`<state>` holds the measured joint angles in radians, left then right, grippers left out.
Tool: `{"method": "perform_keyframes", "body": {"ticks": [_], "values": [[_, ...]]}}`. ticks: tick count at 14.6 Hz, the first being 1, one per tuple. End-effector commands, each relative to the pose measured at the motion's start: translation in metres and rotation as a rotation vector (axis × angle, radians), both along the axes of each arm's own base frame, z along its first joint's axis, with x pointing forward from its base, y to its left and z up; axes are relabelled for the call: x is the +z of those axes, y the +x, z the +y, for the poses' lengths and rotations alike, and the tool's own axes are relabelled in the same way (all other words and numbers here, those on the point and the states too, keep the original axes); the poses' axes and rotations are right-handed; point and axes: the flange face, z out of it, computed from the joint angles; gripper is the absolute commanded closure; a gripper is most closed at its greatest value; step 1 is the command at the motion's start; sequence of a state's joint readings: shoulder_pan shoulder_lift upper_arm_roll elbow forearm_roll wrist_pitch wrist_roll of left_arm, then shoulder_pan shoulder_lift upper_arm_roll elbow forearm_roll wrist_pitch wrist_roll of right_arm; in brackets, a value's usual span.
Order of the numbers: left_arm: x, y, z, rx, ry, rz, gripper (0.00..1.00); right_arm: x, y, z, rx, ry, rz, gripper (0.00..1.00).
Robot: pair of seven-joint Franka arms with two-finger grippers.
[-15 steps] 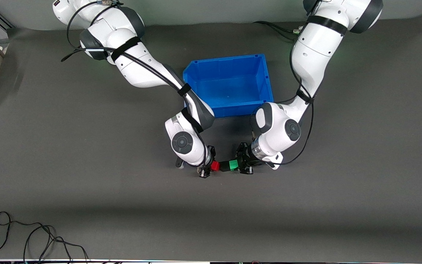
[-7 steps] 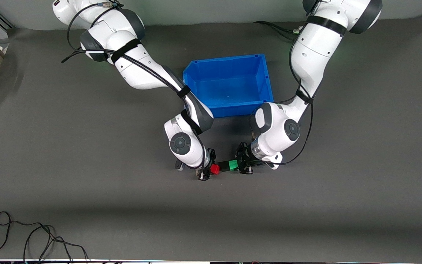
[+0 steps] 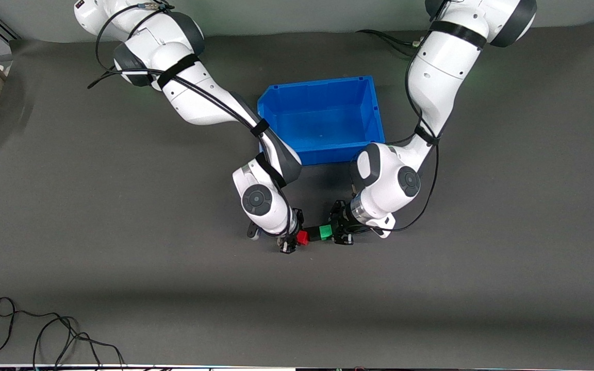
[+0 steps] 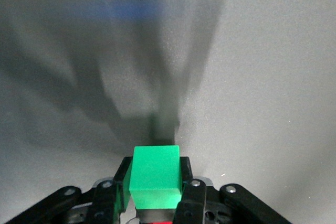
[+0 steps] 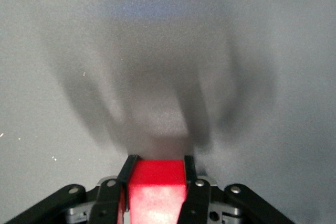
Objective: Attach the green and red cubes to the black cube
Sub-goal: 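Press the red and green cubes against the black cube's sides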
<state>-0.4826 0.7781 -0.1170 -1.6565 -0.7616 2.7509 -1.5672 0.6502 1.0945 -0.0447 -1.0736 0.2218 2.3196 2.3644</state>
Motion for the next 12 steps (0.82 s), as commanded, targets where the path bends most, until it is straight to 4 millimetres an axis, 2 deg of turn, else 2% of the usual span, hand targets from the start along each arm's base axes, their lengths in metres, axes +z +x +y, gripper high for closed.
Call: {"method": "perform_keyframes", "body": {"ticks": [1, 3, 4, 9, 10, 11, 12], "values": [[0.004, 0.000, -0.004, 0.011, -0.003, -0.011, 1.00, -0.024, -0.002, 0.004, 0.000, -0.021, -0.006, 1.00], [0.004, 0.000, -0.004, 0.008, -0.001, -0.013, 1.00, -0.023, 0.001, 0.000, -0.003, -0.020, -0.008, 1.00], [0.003, -0.001, -0.004, 0.000, 0.002, -0.016, 0.90, -0.022, 0.003, -0.002, -0.006, -0.020, -0.009, 1.00], [0.003, -0.001, -0.005, -0.008, 0.005, -0.019, 0.79, -0.020, 0.006, -0.005, 0.059, -0.028, -0.025, 1.00], [0.003, -0.001, -0.006, -0.010, 0.006, -0.020, 0.73, -0.019, 0.007, -0.006, 0.076, -0.028, -0.029, 1.00], [0.002, -0.002, -0.006, -0.012, 0.007, -0.019, 0.63, -0.017, 0.007, -0.006, 0.077, -0.025, -0.033, 1.00], [0.003, -0.001, -0.006, -0.012, 0.006, -0.020, 0.60, -0.015, 0.007, -0.005, 0.080, -0.026, -0.034, 0.99]]}}
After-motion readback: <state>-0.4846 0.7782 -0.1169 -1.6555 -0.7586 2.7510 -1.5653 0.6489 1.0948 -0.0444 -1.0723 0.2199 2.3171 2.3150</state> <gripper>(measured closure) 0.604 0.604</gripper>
